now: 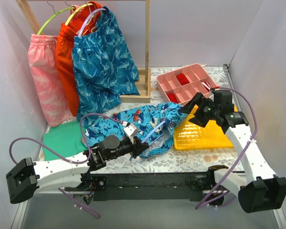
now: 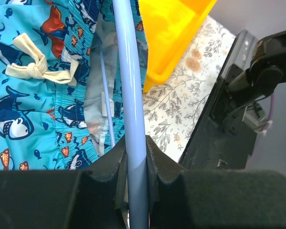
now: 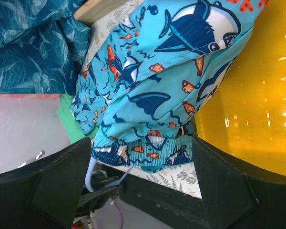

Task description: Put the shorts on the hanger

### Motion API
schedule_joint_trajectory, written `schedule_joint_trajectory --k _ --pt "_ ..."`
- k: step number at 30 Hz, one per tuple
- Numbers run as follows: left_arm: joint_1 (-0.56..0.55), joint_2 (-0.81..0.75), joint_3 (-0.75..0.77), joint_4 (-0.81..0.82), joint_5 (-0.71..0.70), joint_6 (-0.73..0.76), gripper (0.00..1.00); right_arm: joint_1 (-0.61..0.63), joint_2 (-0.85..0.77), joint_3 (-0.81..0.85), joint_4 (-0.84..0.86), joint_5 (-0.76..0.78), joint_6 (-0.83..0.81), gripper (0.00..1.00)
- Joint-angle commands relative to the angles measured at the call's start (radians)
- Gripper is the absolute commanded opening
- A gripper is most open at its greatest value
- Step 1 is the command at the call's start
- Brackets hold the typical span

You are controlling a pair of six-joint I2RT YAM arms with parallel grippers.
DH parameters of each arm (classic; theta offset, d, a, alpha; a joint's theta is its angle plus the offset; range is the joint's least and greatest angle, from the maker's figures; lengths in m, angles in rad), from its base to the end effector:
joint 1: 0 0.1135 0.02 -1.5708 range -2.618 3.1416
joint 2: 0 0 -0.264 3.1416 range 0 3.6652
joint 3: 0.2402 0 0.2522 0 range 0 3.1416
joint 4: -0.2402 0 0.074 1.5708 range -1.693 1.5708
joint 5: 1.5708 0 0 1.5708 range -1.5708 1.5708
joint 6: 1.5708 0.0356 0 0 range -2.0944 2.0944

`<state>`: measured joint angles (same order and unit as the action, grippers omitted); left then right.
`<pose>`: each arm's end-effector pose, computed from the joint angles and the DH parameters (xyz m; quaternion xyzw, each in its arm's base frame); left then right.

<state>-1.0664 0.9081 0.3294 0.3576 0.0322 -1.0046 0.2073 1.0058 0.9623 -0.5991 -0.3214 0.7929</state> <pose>0.0968 -0.1777 0.2138 0.0342 0.7800 -0.5437 0.3078 0.2054 0.0547 0.3212 0.1862 0.8658 0.3374 0.3191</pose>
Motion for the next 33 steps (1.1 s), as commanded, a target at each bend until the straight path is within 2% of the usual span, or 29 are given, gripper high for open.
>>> schedule_joint_trajectory --k 1,9,14,18,20,21,23,24,25,26,27,30,33 --pt "-0.052 0.017 0.069 0.024 -0.070 0.075 0.00 -0.051 0.033 -0.046 0.074 -0.177 0.069 0.92" --pt "-0.174 0.153 0.149 -0.008 -0.185 0.196 0.00 -0.054 0.010 -0.132 0.099 -0.124 0.123 0.92" --pt "-0.234 0.192 0.165 0.026 -0.281 0.250 0.00 -0.054 -0.002 -0.187 0.073 -0.096 0.131 0.88" --pt "-0.289 0.230 0.184 0.034 -0.363 0.293 0.00 -0.055 -0.029 -0.234 0.085 -0.091 0.137 0.75" --pt "-0.303 0.242 0.184 0.035 -0.406 0.302 0.03 -0.055 -0.035 -0.237 0.087 -0.087 0.135 0.65" --pt "-0.310 0.244 0.184 0.037 -0.413 0.301 0.05 -0.055 -0.039 -0.238 0.084 -0.087 0.131 0.56" --pt "-0.311 0.235 0.178 0.038 -0.429 0.284 0.15 -0.057 -0.039 -0.241 0.079 -0.085 0.128 0.46" --pt "-0.311 0.229 0.178 0.035 -0.436 0.275 0.17 -0.055 -0.041 -0.244 0.082 -0.088 0.123 0.34" --pt "-0.311 0.223 0.174 0.035 -0.437 0.262 0.19 -0.055 -0.041 -0.249 0.081 -0.090 0.121 0.29" --pt "-0.311 0.204 0.168 0.040 -0.439 0.250 0.26 -0.060 -0.041 -0.252 0.082 -0.094 0.120 0.25" --pt "-0.311 0.195 0.163 0.043 -0.437 0.220 0.30 -0.057 -0.042 -0.252 0.081 -0.096 0.118 0.15" --pt "-0.313 0.167 0.157 0.034 -0.414 0.154 0.42 -0.057 -0.042 -0.261 0.084 -0.102 0.112 0.01" --pt "-0.313 0.135 0.168 -0.002 -0.411 0.092 0.55 -0.057 -0.045 -0.261 0.081 -0.105 0.111 0.01"
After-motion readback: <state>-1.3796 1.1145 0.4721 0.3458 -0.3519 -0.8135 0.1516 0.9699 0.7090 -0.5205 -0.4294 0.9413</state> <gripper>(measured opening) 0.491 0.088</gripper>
